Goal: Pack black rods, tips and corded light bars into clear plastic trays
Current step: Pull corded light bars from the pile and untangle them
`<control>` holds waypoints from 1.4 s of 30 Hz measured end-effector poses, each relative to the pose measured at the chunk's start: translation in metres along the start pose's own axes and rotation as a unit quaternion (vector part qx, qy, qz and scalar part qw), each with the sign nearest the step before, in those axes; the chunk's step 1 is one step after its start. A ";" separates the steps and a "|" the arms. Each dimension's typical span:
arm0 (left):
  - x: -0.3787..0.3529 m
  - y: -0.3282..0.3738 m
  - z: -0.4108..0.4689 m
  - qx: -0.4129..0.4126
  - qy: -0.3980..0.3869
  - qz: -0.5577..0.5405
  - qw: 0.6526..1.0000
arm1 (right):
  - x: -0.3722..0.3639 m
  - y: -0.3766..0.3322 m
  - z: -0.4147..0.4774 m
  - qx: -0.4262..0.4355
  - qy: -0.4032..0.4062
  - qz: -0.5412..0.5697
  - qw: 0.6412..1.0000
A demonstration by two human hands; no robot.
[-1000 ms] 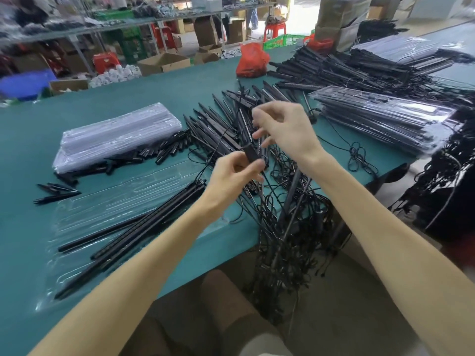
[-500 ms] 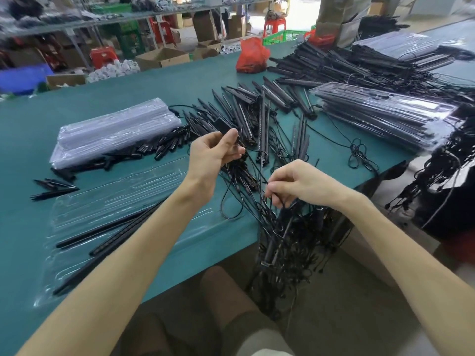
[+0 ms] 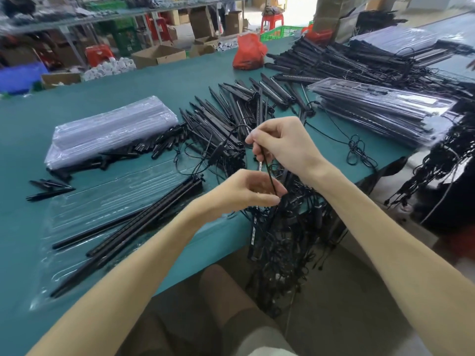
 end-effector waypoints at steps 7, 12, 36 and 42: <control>-0.016 -0.010 0.010 -0.025 0.152 0.098 0.983 | 0.007 0.005 0.002 0.004 0.027 -0.031 0.999; -0.013 -0.019 0.017 -0.003 0.214 0.050 0.975 | 0.017 0.021 -0.017 0.014 0.056 -0.239 0.969; -0.007 -0.011 0.006 0.020 0.087 0.029 0.996 | 0.019 0.050 -0.020 -0.127 0.111 -0.100 0.981; -0.012 -0.007 0.009 0.037 0.111 0.045 0.992 | 0.019 0.045 -0.018 -0.123 0.079 -0.199 0.969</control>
Point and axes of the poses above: each hand's wrist, its own z-axis towards the middle knuckle, its own x-axis out of the back of the hand, y = z × x, the point moved 1 cm from there along z, towards the middle knuckle, and after that the axes turned 1 degree about -y, right-handed, at the moved point
